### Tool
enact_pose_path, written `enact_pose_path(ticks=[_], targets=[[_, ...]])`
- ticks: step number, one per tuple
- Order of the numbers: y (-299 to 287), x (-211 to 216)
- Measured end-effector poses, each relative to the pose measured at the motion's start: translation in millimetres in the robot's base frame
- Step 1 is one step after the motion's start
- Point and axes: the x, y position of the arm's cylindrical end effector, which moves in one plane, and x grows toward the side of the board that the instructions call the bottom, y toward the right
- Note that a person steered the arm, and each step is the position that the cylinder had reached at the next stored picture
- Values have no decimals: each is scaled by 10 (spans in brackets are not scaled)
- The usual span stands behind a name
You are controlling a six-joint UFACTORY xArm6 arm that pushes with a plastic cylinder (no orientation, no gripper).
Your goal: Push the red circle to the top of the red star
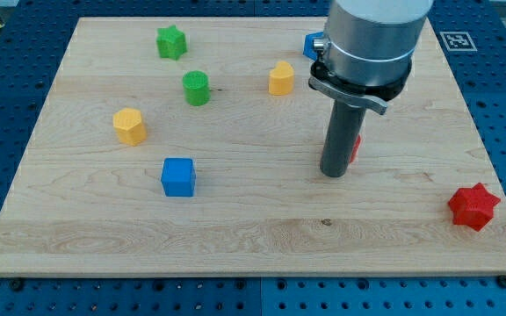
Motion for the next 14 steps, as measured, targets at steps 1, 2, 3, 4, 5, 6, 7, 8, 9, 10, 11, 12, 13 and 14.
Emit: enact_pose_path(ticks=[1,2,3,4,5,6,7,8,9,10,11,12,13,14], targets=[[-24,-4],[-389,-180],[-481,-443],[-75,-525],[-33,-610],[-33,-611],[-33,-856],[173,-856],[344,-795],[347,-795],[453,-791],[56,-787],[-421,-771],[-541,-568]])
